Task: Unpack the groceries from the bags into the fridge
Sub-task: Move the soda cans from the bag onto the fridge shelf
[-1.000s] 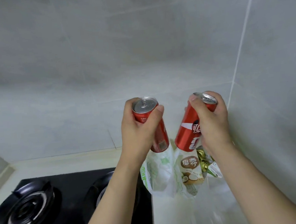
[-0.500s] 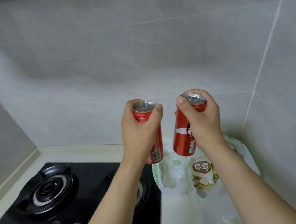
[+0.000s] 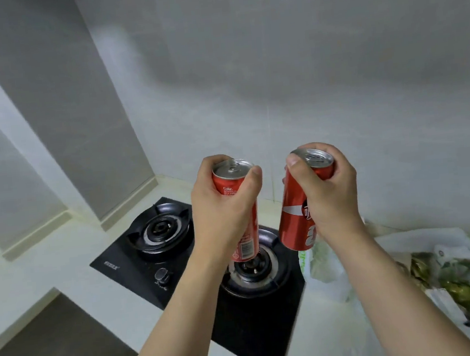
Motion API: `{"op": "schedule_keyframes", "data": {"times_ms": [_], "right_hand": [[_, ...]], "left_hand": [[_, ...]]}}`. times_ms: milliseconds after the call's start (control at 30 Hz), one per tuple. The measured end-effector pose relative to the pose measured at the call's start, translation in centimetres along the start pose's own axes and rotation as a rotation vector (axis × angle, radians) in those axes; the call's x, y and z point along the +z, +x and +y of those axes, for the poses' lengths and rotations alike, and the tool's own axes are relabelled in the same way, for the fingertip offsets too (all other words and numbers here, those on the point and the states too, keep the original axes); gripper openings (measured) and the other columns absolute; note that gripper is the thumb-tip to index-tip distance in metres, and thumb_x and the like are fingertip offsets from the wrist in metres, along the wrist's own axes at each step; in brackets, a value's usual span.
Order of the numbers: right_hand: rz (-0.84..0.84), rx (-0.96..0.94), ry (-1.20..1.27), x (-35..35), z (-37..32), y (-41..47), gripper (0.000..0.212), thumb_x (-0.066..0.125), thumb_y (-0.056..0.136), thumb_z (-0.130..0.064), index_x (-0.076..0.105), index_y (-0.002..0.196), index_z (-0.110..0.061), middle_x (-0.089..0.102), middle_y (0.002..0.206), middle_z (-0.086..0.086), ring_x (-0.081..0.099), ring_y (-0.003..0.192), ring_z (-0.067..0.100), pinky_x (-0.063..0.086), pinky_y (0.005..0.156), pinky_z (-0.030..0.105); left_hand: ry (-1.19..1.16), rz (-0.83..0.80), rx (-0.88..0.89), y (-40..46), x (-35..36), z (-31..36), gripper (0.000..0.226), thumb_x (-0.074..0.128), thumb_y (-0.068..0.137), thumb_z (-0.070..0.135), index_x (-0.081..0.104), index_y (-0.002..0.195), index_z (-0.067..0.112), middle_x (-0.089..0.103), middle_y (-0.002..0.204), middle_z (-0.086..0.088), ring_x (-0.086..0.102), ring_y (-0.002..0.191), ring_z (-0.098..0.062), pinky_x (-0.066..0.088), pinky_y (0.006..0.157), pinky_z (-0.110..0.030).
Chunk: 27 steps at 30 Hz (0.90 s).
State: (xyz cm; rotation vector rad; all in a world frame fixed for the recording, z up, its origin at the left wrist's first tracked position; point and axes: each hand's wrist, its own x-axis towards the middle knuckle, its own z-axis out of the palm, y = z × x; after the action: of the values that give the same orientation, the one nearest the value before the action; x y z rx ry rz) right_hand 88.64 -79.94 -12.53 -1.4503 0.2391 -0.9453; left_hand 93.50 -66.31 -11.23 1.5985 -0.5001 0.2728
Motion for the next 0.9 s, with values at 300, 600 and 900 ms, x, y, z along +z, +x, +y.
{"op": "schedule_keyframes", "data": {"times_ms": [300,600,900], "right_hand": [[-0.254,0.02,0.073,8.8,-0.9,-4.2,0.037,0.074,0.068,-0.049,0.066,0.092,-0.023,0.071,0.087,0.004,0.07,0.082,0.029,0.057,0.077,0.054],[-0.504,0.05,0.18,19.7,-3.1,-10.8,0.042,0.074,0.067,-0.053,0.064,0.094,-0.023,0.07,0.087,0.0,0.07,0.08,0.024,0.06,0.07,0.046],[-0.719,0.067,0.299,28.8,-5.7,-19.1,0.035,0.075,0.064,-0.052,0.063,0.087,-0.029,0.07,0.085,0.006,0.069,0.078,0.033,0.058,0.073,0.054]], "left_hand": [[0.115,0.209,0.002,-2.1,-10.3,0.6,0.027,0.077,0.081,0.031,0.058,0.099,0.025,0.067,0.085,0.012,0.068,0.069,-0.01,0.058,0.062,-0.025],[0.251,0.408,0.017,-4.8,-22.8,1.4,0.028,0.076,0.082,0.03,0.057,0.102,0.027,0.063,0.084,0.013,0.065,0.075,0.001,0.05,0.059,-0.011],[0.358,0.602,0.023,-9.4,-34.1,2.3,0.035,0.069,0.071,0.053,0.053,0.098,0.038,0.063,0.087,0.014,0.067,0.079,-0.008,0.052,0.062,-0.014]]}}
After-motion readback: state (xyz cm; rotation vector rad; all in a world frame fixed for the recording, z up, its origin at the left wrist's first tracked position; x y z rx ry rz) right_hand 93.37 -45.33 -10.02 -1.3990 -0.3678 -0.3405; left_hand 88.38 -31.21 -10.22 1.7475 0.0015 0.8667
